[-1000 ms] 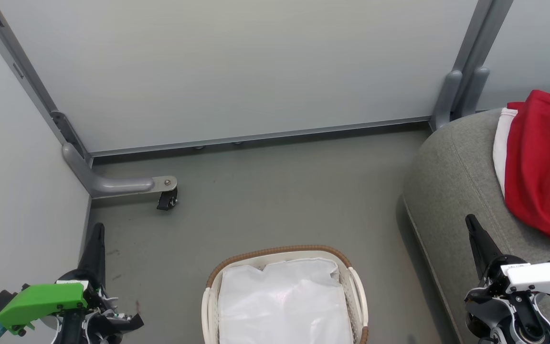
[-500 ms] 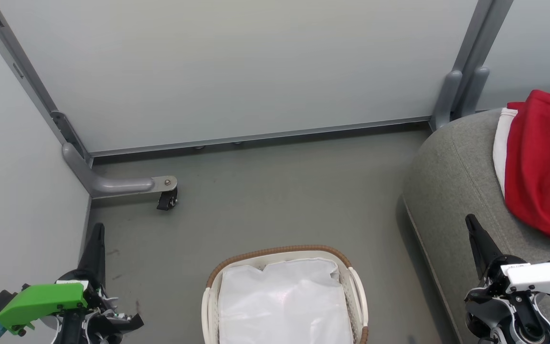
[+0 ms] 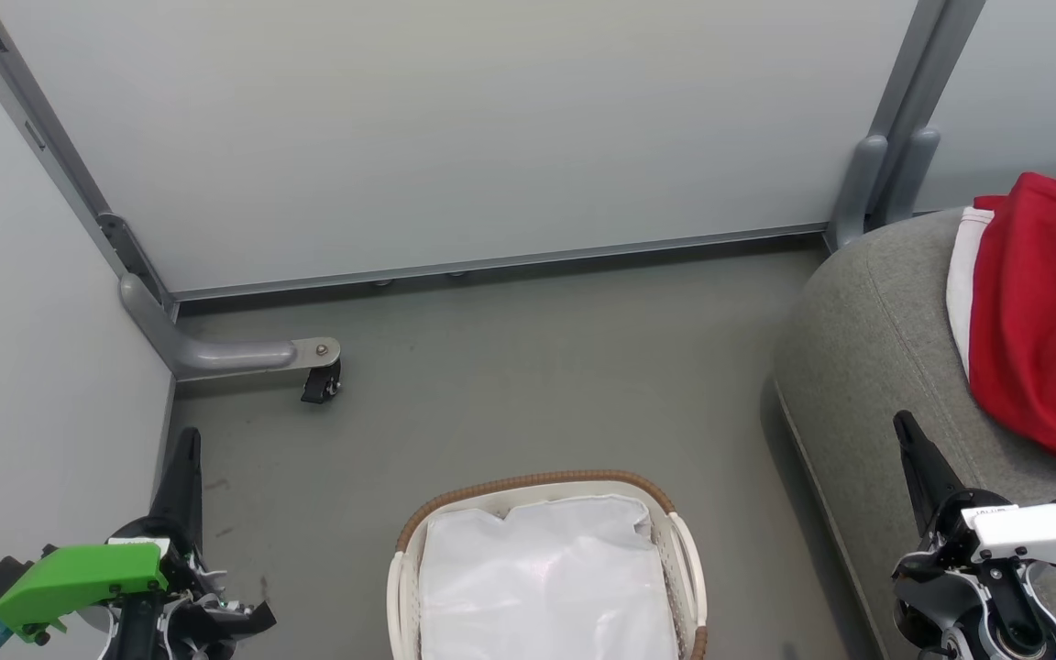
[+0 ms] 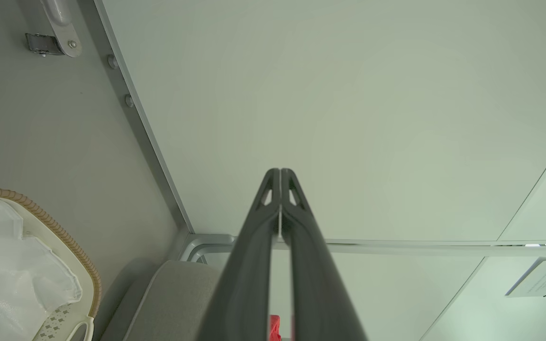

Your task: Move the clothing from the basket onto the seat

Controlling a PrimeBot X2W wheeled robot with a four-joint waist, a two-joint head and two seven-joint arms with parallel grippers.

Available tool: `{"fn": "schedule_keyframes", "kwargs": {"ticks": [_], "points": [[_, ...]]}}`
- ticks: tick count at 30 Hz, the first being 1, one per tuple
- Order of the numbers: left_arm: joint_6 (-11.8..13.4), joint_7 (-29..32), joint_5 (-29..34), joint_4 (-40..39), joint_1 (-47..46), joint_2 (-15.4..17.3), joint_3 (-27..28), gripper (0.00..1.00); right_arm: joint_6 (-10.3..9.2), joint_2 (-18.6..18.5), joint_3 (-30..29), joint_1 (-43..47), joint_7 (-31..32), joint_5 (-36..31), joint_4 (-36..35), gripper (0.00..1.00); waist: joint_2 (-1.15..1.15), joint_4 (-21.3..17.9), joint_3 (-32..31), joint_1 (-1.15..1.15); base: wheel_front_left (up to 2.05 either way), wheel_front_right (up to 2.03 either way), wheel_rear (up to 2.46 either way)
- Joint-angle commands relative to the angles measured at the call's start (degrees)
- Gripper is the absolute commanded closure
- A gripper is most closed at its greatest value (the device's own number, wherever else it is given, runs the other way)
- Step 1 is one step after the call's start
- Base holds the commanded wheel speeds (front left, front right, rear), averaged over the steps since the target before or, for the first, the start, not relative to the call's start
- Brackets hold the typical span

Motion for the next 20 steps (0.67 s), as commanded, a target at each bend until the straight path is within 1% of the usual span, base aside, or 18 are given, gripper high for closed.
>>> {"fn": "schedule_keyframes", "kwargs": {"ticks": [1,20], "points": [[-0.27,0.18,-0.18,-0.11,-0.60,0.29,0.13,1.00,0.00,-0.34,-0.11,-0.44,0.18,0.18,-0.23,1.00,0.00,0.00,0.00,0.00,0.00,0.00,0.00],[-0.27,0.18,-0.18,-0.10,-0.60,0.29,0.12,1.00,0.00,-0.34,-0.10,-0.44,0.18,0.18,-0.23,1.00,0.00,0.00,0.00,0.00,0.00,0.00,0.00]]}}
